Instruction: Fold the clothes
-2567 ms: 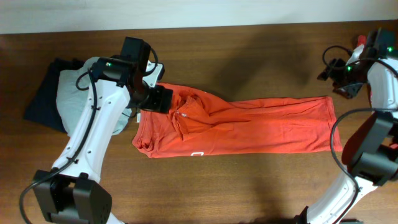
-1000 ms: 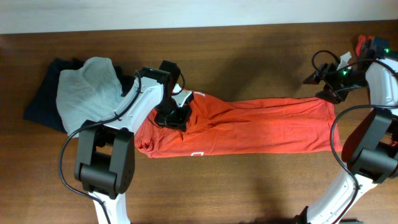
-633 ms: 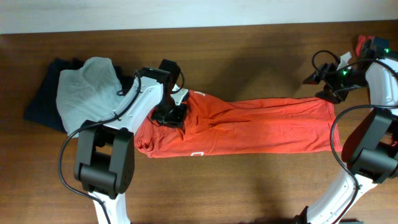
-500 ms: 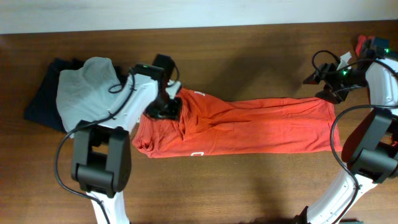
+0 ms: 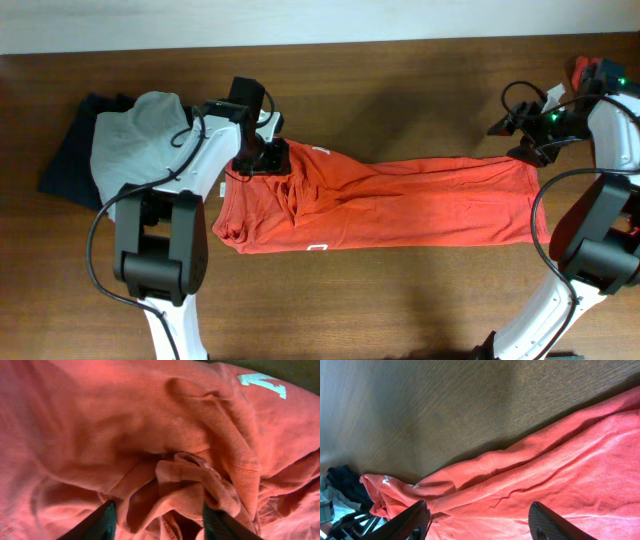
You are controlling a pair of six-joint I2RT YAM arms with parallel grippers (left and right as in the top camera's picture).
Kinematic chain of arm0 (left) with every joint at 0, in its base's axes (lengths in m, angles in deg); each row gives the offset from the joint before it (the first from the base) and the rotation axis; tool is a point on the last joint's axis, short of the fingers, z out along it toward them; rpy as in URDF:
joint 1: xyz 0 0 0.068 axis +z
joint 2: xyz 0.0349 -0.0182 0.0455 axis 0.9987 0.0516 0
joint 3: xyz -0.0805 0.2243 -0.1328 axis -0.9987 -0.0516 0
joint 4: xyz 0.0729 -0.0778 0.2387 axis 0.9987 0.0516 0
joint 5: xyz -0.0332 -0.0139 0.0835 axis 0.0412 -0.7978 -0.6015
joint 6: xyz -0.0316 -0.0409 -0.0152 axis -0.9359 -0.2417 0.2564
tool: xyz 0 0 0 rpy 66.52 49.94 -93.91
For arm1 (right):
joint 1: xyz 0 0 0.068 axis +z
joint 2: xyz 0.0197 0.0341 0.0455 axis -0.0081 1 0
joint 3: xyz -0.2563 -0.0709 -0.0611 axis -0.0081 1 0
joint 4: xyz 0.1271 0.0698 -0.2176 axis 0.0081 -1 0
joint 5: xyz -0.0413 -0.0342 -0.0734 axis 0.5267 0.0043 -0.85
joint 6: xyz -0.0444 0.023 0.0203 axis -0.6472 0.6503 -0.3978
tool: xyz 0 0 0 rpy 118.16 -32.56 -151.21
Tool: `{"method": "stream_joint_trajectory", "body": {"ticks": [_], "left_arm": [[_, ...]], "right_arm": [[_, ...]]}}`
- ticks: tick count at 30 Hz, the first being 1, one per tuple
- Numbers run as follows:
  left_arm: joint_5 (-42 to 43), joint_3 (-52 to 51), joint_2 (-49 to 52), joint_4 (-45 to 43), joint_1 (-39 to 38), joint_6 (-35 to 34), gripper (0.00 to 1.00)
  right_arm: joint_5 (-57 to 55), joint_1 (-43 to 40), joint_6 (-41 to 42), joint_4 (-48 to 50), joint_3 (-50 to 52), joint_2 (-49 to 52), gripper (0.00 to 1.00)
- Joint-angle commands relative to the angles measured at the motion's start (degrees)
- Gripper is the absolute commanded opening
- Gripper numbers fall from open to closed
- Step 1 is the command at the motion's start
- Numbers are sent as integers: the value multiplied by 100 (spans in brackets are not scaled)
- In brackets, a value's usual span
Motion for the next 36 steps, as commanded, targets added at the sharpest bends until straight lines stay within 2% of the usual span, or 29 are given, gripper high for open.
{"method": "stream_joint_trajectory", "body": {"ticks": [1,5,8,14,17,24,26,27,28,30,31,36], "left_arm": [[310,114,55,-35,44,-107,49],[310,125,55,-114,240,-474,47],[332,173,55,-269,452,-492,48],[671,205,57,-459,603,-490,68],[651,197,57,-341,603,-490,70],[562,195,131,-26,533,-483,64],[487,184,188,-15,494,-485,55],[468,184,216,7,472,-487,45],[623,184,223,17,461,-490,40],[1054,188,216,-33,452,-487,39],[1174,201,197,-44,452,-490,45],[1231,398,170,-114,452,-514,55]], "right_arm": [[50,20,-63,-9,-4,-11,69],[50,20,-63,-20,-4,-11,69],[50,20,-63,-24,-4,-11,68],[50,20,-63,-22,-4,-11,69],[48,20,-63,-22,-4,-11,69],[50,20,-63,-22,-4,-11,68],[50,20,-63,-24,-4,-11,69],[50,20,-63,-26,-4,-11,69],[50,20,-63,-28,-4,-11,69],[50,20,-63,-44,-4,-11,69],[50,20,-63,-50,-4,-11,69],[48,20,-83,-87,-4,-11,69]]}}
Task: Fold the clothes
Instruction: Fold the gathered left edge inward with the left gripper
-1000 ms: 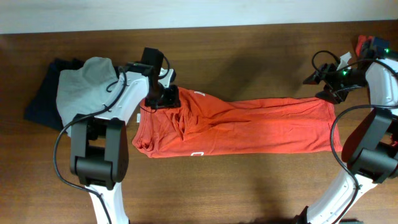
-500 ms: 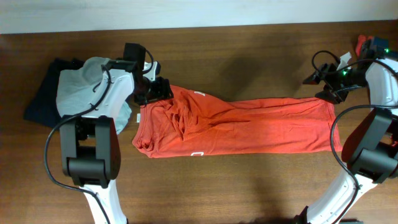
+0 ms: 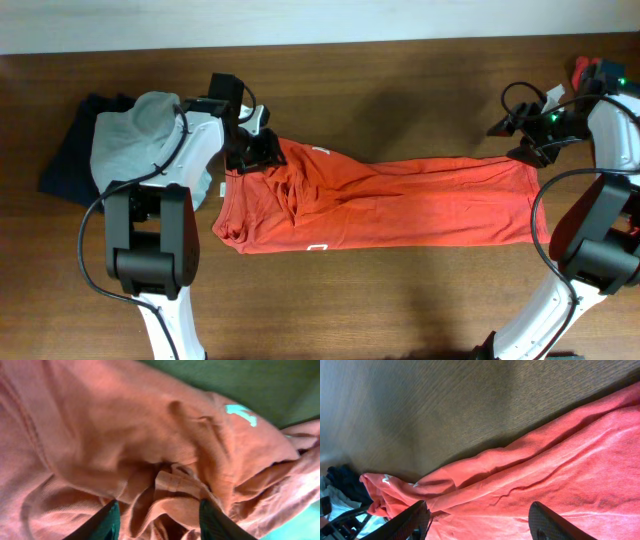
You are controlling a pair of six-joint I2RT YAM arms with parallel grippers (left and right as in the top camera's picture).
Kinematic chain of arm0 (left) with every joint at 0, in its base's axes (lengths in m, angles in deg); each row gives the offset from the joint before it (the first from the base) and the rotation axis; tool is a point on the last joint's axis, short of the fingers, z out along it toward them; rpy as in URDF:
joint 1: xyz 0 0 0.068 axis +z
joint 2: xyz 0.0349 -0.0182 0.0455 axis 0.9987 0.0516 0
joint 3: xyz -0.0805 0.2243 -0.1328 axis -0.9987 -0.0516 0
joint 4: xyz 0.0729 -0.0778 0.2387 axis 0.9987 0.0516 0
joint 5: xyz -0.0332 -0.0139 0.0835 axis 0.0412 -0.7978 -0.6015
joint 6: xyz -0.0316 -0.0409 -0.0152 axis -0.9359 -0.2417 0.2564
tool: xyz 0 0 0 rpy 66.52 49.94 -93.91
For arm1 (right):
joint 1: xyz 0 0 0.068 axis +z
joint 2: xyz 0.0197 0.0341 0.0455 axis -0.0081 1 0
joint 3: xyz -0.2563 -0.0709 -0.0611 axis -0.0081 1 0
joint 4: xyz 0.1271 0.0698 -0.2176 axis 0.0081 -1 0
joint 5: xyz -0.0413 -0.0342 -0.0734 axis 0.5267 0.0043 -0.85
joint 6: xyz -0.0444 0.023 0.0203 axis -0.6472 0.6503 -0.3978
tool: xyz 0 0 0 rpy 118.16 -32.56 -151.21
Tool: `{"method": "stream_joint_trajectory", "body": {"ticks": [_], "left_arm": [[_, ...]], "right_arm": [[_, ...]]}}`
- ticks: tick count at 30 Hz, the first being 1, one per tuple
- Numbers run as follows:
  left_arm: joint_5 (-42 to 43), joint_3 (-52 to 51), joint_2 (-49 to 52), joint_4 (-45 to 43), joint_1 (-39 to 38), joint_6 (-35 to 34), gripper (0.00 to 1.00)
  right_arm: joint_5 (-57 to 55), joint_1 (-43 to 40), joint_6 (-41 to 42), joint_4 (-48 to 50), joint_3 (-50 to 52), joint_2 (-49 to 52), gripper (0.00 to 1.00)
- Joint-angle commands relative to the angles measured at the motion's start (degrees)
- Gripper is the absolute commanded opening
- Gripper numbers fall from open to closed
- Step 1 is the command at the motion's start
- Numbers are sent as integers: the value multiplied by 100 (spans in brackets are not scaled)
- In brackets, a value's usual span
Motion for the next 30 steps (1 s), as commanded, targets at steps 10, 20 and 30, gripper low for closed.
{"method": "stream_joint_trajectory", "body": {"ticks": [10,20,30], "left_arm": [[192,315,66,-133,-197,382,65],[-592,315,66,492,-562,597,3],[-1939,321,-201,1993,-304,713,1]], "right_arm": [[50,20,-81,-39,-4,-11,69],[50,20,-79,-44,-4,-11,69],[48,20,-81,-57,-4,-11,69]]}}
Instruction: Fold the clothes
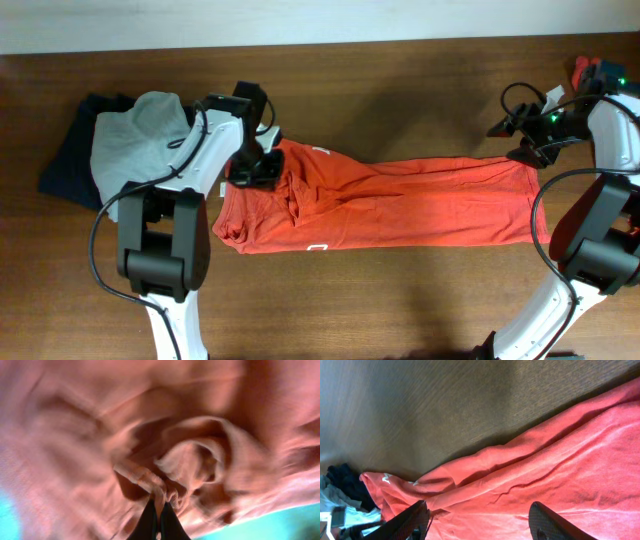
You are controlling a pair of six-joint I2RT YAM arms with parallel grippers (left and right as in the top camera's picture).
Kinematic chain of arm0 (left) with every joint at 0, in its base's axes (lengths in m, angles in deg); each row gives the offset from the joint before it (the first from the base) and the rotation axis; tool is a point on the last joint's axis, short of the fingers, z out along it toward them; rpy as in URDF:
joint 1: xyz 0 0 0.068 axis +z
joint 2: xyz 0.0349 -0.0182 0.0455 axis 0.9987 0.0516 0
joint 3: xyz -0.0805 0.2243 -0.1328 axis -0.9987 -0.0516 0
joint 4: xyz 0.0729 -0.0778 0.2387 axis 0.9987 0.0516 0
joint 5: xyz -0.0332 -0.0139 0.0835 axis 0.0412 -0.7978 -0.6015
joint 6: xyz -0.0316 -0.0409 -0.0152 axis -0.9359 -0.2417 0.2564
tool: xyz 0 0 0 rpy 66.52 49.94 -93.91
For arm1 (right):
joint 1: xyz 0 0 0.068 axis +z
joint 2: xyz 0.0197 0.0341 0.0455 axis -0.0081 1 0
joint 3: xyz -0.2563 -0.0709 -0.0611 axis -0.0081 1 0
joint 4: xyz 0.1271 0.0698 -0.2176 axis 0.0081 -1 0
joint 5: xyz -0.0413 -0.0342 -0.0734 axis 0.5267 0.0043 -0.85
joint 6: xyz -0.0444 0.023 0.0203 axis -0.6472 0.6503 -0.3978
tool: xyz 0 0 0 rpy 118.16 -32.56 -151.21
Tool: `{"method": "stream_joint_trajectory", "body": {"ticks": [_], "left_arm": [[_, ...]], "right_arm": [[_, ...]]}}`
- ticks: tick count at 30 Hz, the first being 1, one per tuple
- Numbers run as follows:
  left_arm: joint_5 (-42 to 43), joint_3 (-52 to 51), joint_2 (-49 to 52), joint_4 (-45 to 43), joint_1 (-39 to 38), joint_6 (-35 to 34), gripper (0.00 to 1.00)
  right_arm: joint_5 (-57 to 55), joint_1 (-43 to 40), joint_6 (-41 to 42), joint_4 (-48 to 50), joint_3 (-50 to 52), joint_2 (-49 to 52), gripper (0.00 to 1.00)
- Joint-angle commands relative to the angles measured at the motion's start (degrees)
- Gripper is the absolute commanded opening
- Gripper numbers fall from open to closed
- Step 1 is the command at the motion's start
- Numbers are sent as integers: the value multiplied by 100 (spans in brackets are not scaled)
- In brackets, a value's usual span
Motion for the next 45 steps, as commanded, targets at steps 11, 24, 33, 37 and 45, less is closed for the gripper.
{"method": "stream_joint_trajectory", "body": {"ticks": [11,24,33,37,45], "left_arm": [[-999,90,-208,737,243,356,18],[-409,111,-284,-210,293,317,53],[-251,111,-280,-1270,286,289,18],[-83,109,-269,-1604,245,256,6],[-103,105,168,-1244,-376,608,1]], "right_arm": [[48,20,-79,42,-4,-11,69],[44,20,-81,63,-4,-11,68],[31,20,-79,63,-4,-11,69],[31,20,-79,61,-4,-11,69],[33,20,-79,28,-4,-11,69]]}}
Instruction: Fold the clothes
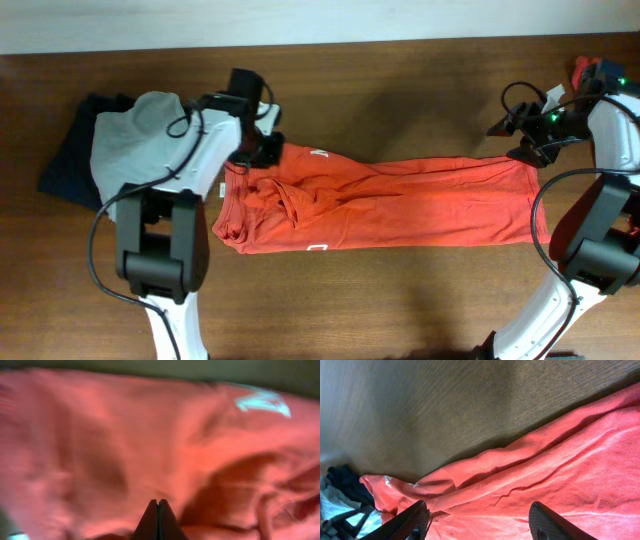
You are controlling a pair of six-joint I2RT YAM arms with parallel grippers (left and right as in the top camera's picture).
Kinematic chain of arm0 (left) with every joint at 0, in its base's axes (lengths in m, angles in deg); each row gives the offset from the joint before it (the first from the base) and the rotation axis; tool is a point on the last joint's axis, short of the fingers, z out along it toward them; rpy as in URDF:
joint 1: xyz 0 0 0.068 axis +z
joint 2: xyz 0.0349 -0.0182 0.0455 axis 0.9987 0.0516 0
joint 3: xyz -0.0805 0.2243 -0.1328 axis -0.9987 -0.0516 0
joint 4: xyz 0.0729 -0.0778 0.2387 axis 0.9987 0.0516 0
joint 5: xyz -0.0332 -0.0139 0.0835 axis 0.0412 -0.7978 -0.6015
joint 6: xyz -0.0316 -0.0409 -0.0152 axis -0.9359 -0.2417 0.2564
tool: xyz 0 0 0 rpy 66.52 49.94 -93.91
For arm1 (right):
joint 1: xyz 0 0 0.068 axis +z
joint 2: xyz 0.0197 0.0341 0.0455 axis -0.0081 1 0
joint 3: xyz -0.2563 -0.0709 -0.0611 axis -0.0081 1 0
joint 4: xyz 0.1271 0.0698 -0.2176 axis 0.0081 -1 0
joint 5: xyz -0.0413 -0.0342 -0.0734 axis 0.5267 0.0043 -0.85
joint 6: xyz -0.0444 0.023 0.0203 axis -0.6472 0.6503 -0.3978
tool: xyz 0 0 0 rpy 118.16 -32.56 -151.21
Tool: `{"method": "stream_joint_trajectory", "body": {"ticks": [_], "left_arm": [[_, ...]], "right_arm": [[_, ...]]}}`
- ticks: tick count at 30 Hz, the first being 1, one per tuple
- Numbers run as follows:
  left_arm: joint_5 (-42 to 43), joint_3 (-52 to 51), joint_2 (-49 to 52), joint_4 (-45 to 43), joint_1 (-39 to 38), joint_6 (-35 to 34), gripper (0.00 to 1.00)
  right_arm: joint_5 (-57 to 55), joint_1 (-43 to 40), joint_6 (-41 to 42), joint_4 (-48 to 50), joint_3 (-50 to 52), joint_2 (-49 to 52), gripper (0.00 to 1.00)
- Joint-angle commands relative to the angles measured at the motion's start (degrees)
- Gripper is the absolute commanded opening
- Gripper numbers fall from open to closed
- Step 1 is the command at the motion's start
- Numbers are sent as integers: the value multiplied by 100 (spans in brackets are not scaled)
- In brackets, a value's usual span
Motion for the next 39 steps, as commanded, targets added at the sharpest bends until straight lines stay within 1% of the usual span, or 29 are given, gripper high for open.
{"method": "stream_joint_trajectory", "body": {"ticks": [1,2,5,8,9,13,16,19,21,22,24,27,30,34,36,39], "left_arm": [[118,94,234,286,-337,236,1],[116,94,236,420,-380,238,0],[63,151,151,1255,-435,249,1],[-273,201,50,2114,-341,243,1],[-479,201,-33,2527,-236,199,0],[-903,201,-236,3077,57,-46,1],[-898,201,-459,2922,219,-74,0],[-658,201,-750,2225,256,-70,1],[-455,201,-850,1606,212,-48,5],[-382,199,-850,1320,175,-31,8],[-363,149,-789,822,79,-31,11],[-356,76,-542,389,-63,-28,12],[-332,76,-162,258,-216,94,11],[-278,76,260,308,-328,144,8],[-205,76,374,501,-337,142,8],[-214,76,400,1117,-337,282,7]], "right_arm": [[33,20,-76,-48,-4,-11,69],[31,20,-76,-61,-4,-11,69],[33,20,-76,-66,-4,-11,69],[31,20,-76,-66,-4,-11,69],[33,20,-74,-63,-4,-11,69],[31,20,-76,-63,-4,-11,69],[31,20,-76,-63,-4,-11,69],[31,20,-76,-59,-4,-11,69],[31,20,-76,-55,-4,-11,69],[31,20,-76,-46,-4,-11,69],[31,20,-74,-44,-4,-11,69],[31,20,-76,-46,-4,-11,69],[31,20,-74,-46,-4,-11,69],[33,20,-74,-46,-4,-11,69],[33,20,-74,-52,-4,-11,69],[33,20,-76,-68,-4,-11,69]]}}
